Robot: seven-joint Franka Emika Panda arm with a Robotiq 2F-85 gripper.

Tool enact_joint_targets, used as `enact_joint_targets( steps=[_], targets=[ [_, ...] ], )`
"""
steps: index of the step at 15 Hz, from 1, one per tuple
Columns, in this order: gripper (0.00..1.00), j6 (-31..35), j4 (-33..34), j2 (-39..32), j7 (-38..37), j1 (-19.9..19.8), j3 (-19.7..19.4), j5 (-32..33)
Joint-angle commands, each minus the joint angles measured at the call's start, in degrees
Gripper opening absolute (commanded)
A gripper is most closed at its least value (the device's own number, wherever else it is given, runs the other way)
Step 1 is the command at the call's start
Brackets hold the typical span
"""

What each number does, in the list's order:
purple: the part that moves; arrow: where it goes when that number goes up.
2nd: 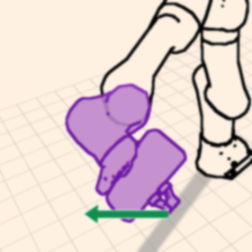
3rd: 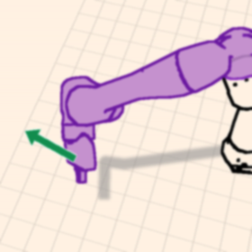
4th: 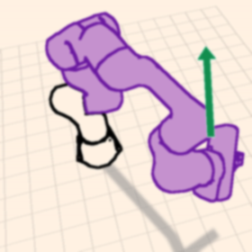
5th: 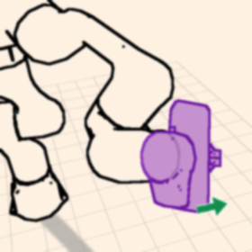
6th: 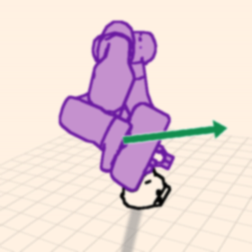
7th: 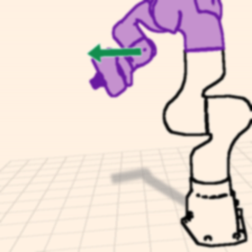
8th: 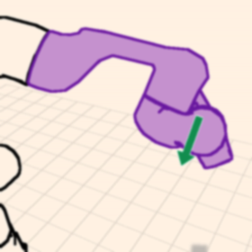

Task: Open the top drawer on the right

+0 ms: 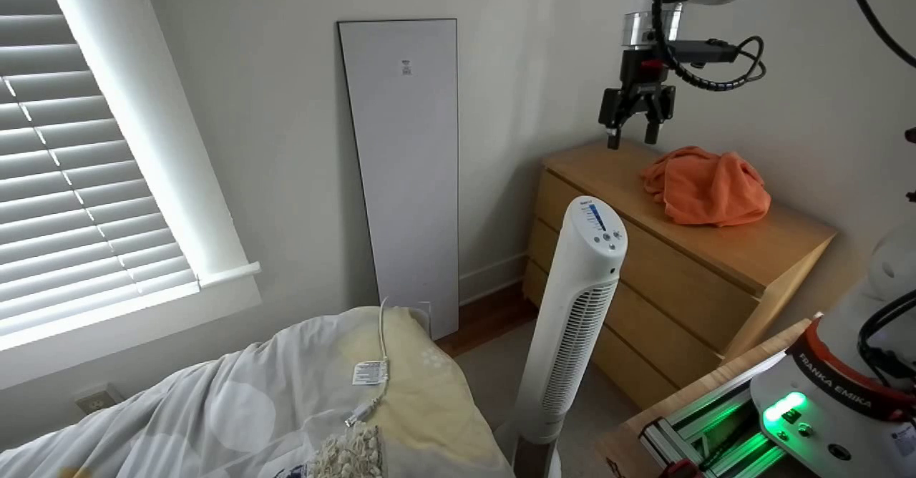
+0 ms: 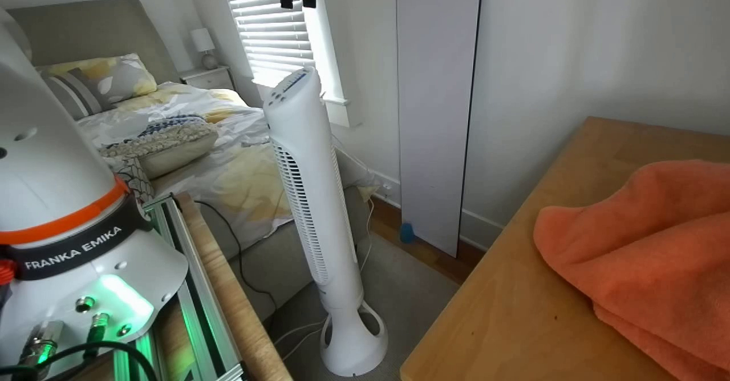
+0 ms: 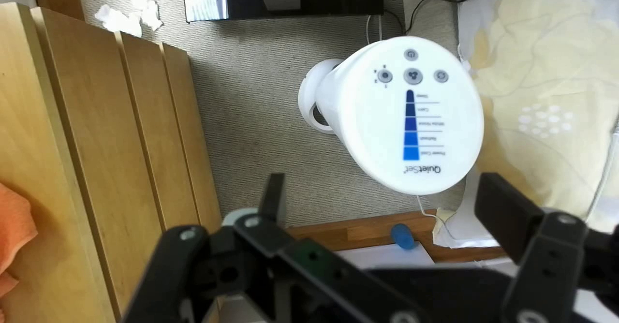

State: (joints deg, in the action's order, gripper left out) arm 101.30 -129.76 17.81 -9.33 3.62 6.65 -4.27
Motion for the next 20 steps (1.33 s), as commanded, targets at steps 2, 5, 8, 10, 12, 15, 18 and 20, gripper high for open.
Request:
enact_joint_targets(
  steps=[2, 5, 8, 10, 12, 15, 18, 20],
  targets=[
    [1.0, -0.1, 0.1, 0.0, 0.0, 0.2, -0.2, 0.1],
    [1.0, 3.3, -0.3, -0.7, -0.8, 0.1, 0.1, 0.5],
    [1.0, 12.4, -2.1, -2.0, -2.6, -1.1, 0.2, 4.6],
    [1.0, 19.0, -3.1, -3.6, -4.5, -2.1, -0.1, 7.9],
    [1.0, 23.2, -3.8, -5.7, -6.7, -3.5, -0.4, 12.2],
    [1.0, 27.0, -3.6, -10.3, -9.2, -5.1, -1.4, 17.4],
    [1.0, 30.4, -2.9, -15.2, -11.5, -6.0, -2.8, 22.2],
    [1.0, 32.6, -2.7, -18.3, -11.5, -6.0, -3.9, 23.8]
  ],
)
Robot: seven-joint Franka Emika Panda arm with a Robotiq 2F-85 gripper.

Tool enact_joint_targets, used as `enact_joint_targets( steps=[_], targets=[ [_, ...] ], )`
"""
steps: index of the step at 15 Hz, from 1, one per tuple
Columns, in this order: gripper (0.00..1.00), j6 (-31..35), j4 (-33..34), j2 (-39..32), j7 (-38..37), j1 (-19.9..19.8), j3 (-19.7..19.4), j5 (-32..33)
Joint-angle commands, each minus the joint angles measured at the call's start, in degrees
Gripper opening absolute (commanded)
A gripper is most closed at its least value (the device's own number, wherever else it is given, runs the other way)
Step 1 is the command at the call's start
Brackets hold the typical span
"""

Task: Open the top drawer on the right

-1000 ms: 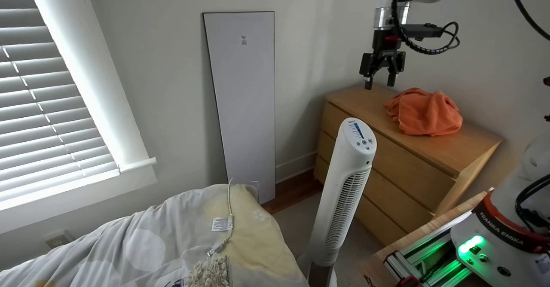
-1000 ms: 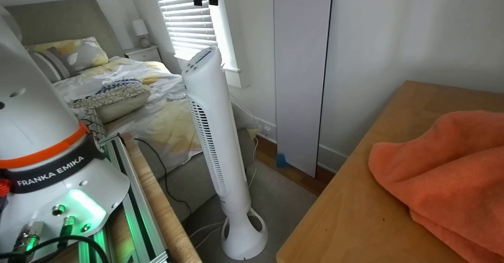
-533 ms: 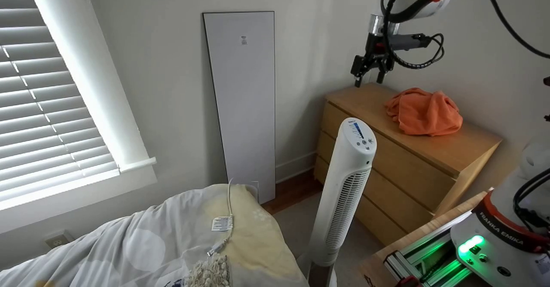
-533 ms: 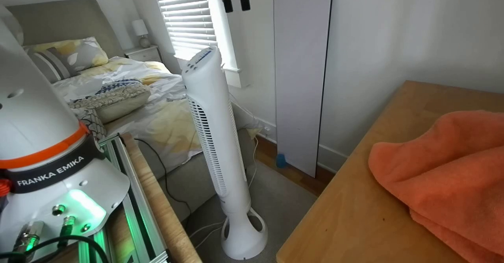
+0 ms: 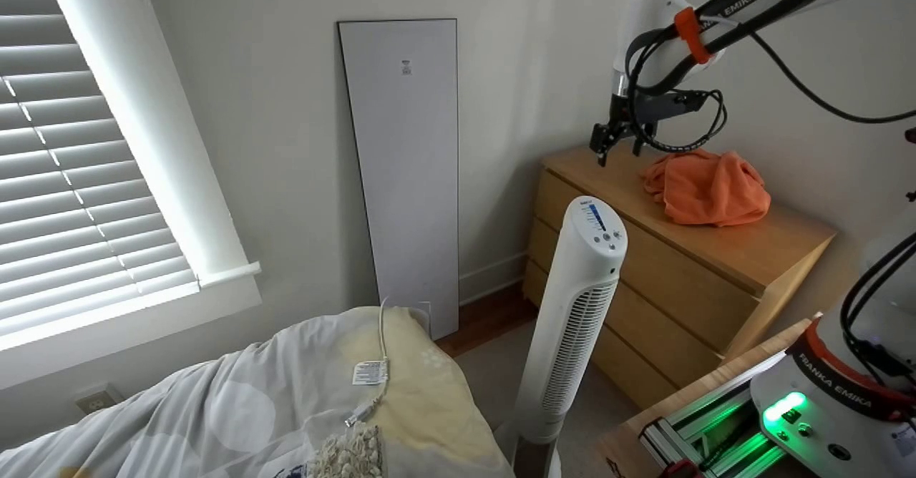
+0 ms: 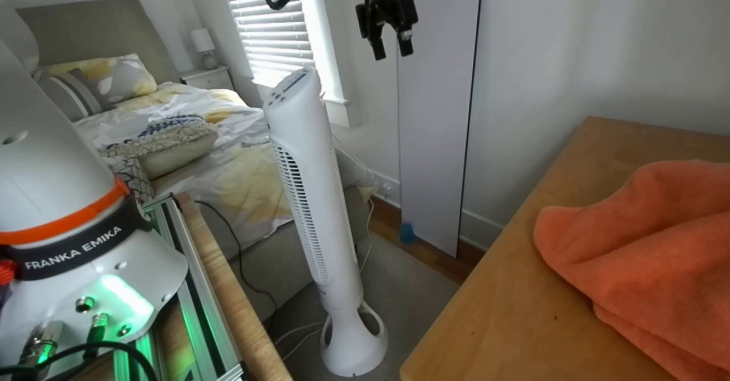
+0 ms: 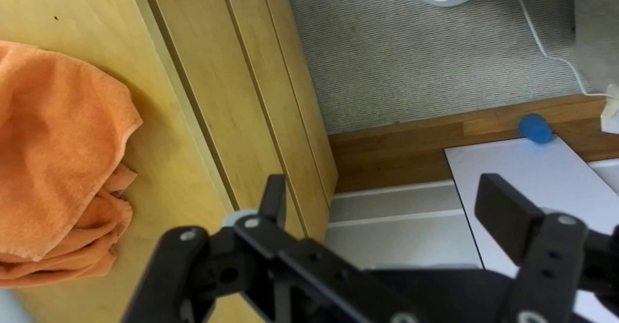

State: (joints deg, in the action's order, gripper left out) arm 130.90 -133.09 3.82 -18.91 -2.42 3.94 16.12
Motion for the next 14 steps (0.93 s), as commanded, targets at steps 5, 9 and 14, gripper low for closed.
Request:
enact_joint_targets(
  steps=[5, 9, 14],
  targets=[
    [1.0, 14.3, 1.7, -13.3, -8.3, 1.0, -5.1, 16.3],
    [1.0, 17.8, 4.7, -20.1, -16.1, 3.0, -10.4, 26.3],
    [1.0, 17.9, 8.2, -27.0, -21.7, 4.6, -14.4, 30.2]
  ],
)
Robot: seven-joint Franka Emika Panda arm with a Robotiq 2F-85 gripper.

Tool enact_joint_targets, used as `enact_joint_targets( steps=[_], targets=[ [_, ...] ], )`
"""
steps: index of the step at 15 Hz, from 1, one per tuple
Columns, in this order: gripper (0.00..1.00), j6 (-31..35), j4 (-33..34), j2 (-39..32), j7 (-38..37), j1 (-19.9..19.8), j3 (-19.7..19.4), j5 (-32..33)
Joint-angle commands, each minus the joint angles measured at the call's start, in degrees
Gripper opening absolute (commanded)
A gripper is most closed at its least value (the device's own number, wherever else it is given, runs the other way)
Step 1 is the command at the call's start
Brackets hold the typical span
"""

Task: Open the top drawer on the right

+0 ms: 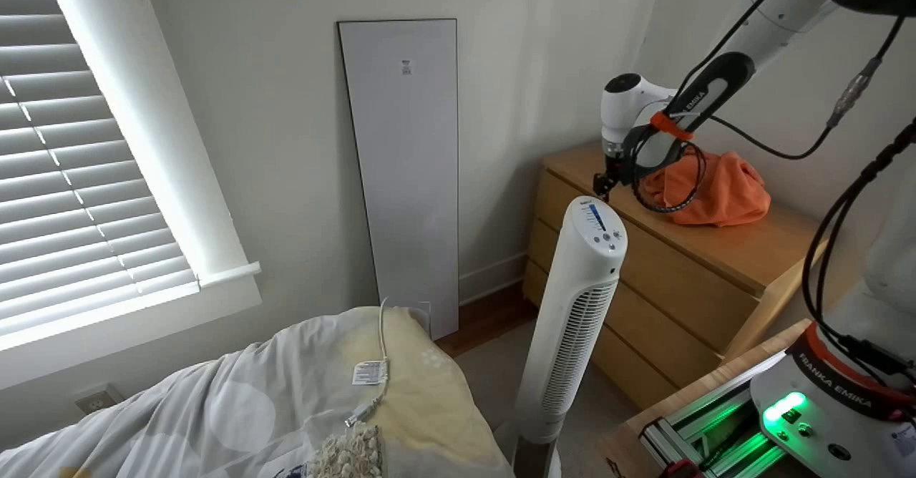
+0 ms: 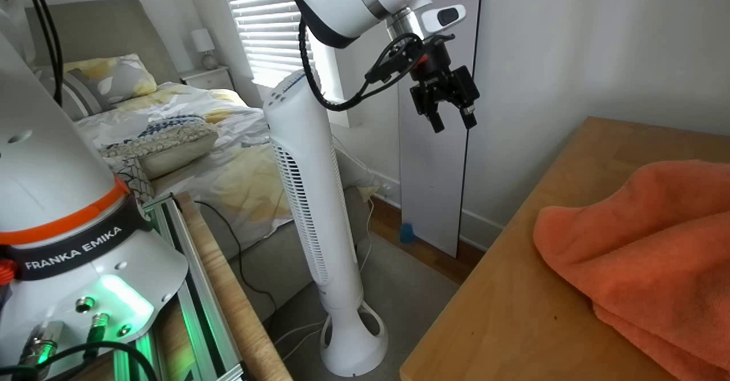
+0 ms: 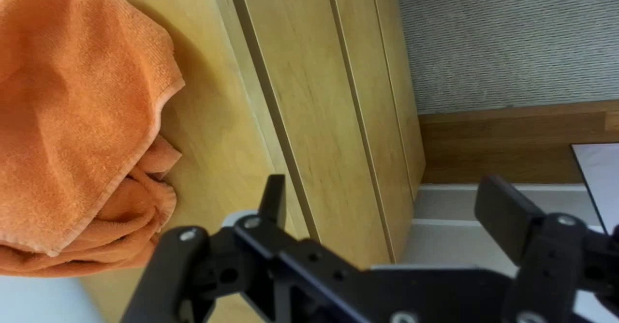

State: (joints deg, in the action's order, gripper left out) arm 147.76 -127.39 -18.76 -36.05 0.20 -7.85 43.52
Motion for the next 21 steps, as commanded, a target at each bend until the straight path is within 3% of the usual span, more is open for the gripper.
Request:
enact_joint_targets(
  steps=[1, 3, 9, 13, 21],
  targets=[
    [1.0, 1.3, 3.2, -5.6, -4.9, 2.0, -2.9, 2.7],
    [1.0, 0.3, 2.1, -3.9, -2.1, 1.6, -2.5, 0.5],
    [1.0, 0.5, 3.9, -6.3, -2.7, 2.1, -3.1, 0.4],
    [1.0, 3.0, 7.0, -11.8, -4.7, 2.8, -5.0, 3.6],
    [1.0, 9.3, 13.0, -22.5, -1.9, 3.3, -7.5, 2.0]
  ],
)
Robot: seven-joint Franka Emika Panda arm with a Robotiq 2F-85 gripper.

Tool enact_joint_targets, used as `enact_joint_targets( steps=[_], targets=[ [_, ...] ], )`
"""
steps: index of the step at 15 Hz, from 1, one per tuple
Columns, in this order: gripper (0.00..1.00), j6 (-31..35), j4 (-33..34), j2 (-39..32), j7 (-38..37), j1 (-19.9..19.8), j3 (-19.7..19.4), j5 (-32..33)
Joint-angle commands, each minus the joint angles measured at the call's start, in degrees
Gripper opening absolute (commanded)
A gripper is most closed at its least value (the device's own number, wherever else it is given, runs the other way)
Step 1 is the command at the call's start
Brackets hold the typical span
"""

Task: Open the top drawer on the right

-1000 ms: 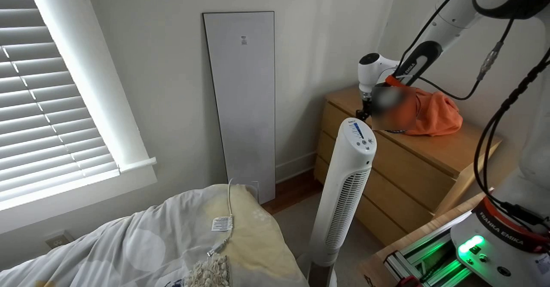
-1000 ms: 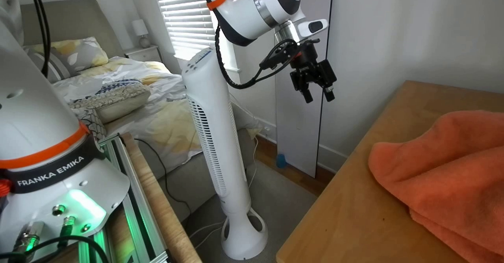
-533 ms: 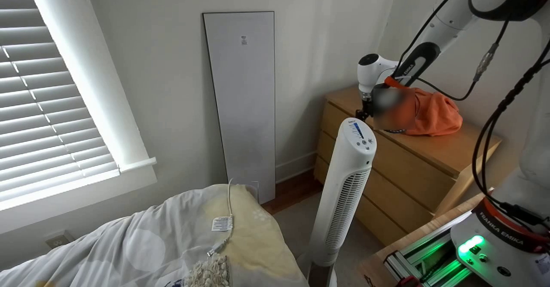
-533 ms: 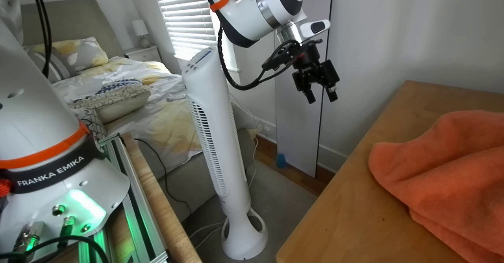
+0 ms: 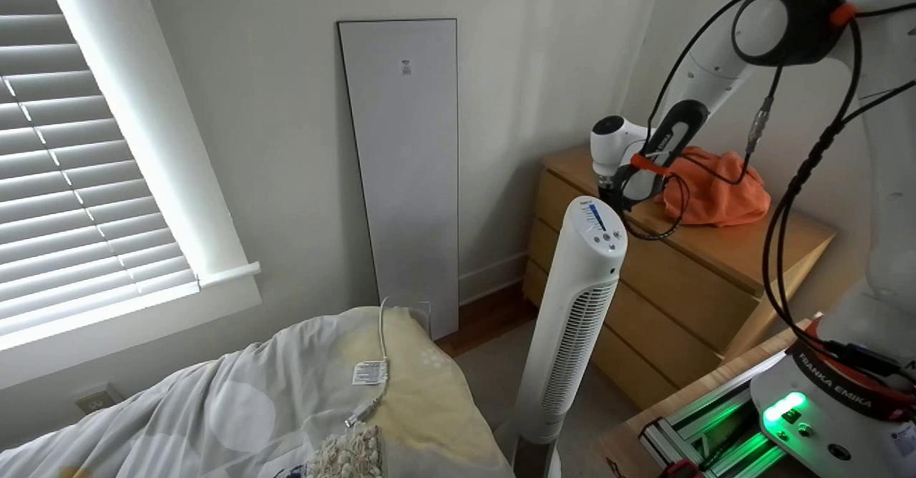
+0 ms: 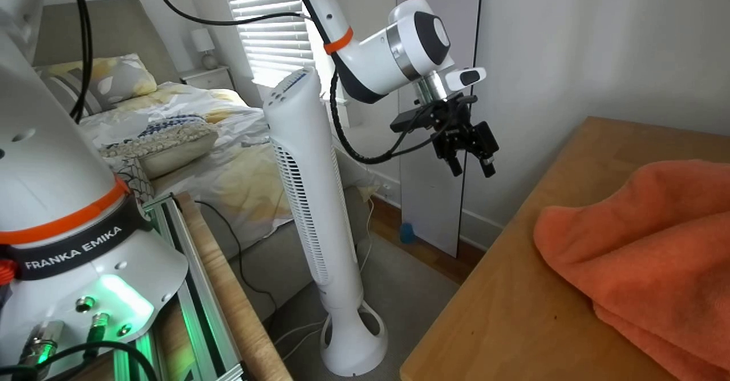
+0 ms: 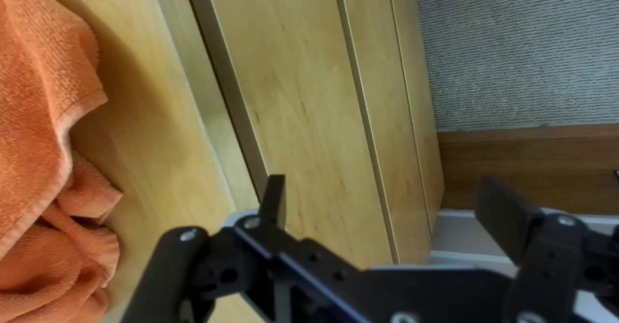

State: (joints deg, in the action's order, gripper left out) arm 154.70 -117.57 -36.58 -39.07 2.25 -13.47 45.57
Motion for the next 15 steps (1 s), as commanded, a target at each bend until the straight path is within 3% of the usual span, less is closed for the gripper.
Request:
enact_joint_targets(
  steps=[1, 15],
  targets=[
    [1.0, 3.0, 3.9, -5.9, 1.4, 1.5, -2.4, -0.1],
    [1.0, 4.8, 15.3, -21.6, -1.2, 11.6, -14.2, 1.2]
  ],
)
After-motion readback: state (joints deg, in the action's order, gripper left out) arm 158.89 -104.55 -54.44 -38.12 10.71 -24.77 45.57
